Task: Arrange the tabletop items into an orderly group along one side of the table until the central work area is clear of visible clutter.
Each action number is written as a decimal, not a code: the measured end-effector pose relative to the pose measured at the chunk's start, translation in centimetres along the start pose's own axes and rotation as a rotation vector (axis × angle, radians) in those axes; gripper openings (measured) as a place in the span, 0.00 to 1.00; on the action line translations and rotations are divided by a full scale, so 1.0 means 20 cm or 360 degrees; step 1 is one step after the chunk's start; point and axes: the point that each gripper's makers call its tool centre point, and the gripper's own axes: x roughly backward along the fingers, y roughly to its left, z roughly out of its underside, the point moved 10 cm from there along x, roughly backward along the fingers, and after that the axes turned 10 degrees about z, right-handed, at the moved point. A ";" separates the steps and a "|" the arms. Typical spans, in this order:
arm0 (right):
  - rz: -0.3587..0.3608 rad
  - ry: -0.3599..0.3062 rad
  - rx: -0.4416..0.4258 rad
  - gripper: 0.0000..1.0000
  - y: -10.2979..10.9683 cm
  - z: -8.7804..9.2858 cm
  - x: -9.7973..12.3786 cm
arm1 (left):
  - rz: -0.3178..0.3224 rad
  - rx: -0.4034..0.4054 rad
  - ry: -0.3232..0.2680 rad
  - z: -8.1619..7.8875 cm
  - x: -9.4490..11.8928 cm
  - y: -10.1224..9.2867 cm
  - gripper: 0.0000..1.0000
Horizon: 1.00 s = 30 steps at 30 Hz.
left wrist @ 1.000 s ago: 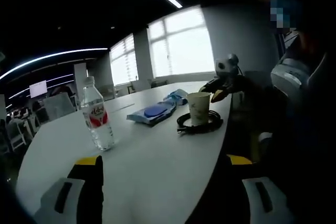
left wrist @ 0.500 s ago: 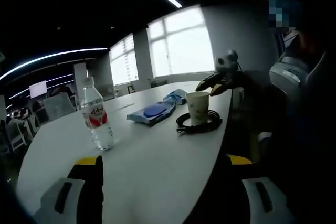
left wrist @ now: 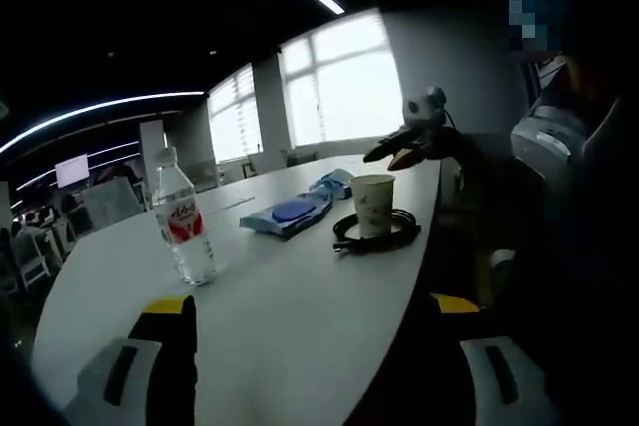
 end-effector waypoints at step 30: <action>-0.0140 0.0155 -0.0069 0.03 -0.07 0.02 -0.26 | 0.0000 0.0001 -0.0010 0.02 0.01 -0.03 0.94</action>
